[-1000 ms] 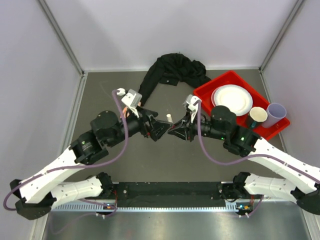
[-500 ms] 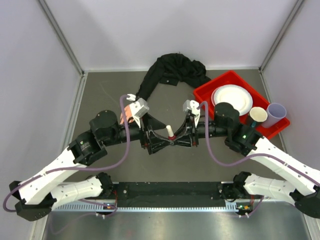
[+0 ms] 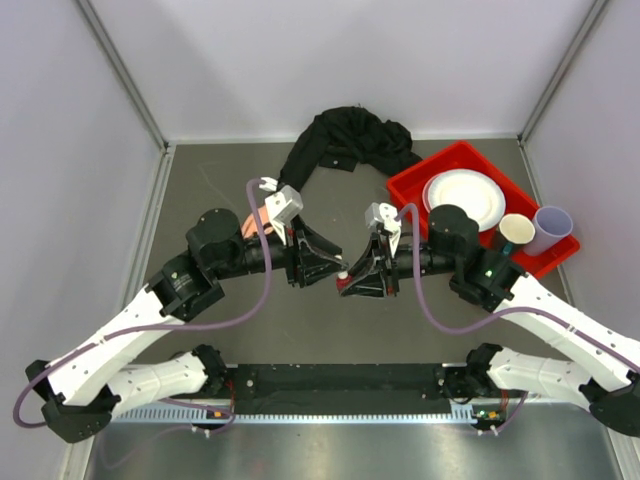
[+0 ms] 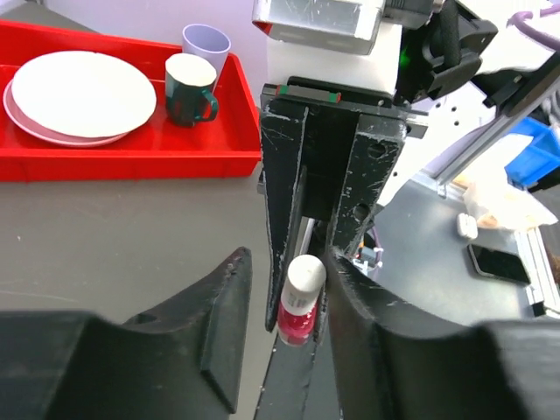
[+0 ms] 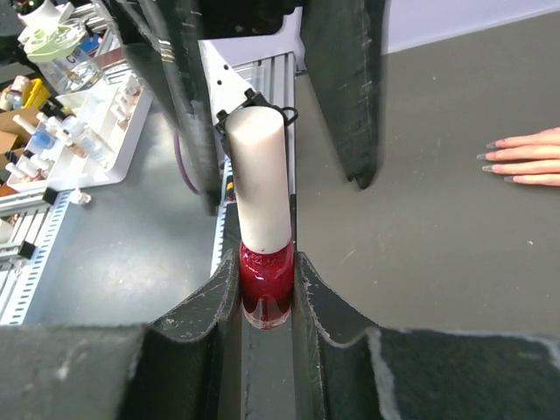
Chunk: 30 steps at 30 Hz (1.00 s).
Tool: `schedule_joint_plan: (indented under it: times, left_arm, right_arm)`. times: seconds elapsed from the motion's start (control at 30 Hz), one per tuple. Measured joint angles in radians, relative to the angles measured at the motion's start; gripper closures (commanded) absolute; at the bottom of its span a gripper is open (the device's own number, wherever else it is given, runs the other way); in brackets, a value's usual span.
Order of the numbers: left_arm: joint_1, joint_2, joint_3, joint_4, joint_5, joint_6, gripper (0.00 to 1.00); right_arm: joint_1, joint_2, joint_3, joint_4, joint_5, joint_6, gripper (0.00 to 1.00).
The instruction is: Paint the nails
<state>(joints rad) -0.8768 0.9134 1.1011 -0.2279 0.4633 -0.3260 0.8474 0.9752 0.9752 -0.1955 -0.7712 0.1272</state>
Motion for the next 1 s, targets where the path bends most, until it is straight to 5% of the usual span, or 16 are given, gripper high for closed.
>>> schedule_joint_plan:
  times: [0.23, 0.73, 1.0]
  left_arm:
    - [0.01, 0.054, 0.004, 0.008, 0.018, 0.004, 1.0]
    - [0.011, 0.08, 0.019, 0.005, -0.381, -0.011, 1.0]
    - [0.012, 0.12, 0.056, -0.026, -0.413, -0.03, 1.0]
  right_arm:
    - [-0.001, 0.0, 0.0, -0.035, 0.098, 0.0, 1.0]
    - [0.135, 0.08, 0.056, -0.036, 0.735, 0.159, 1.0]
    - [0.141, 0.1, 0.059, -0.029, 0.8, 0.134, 1.0]
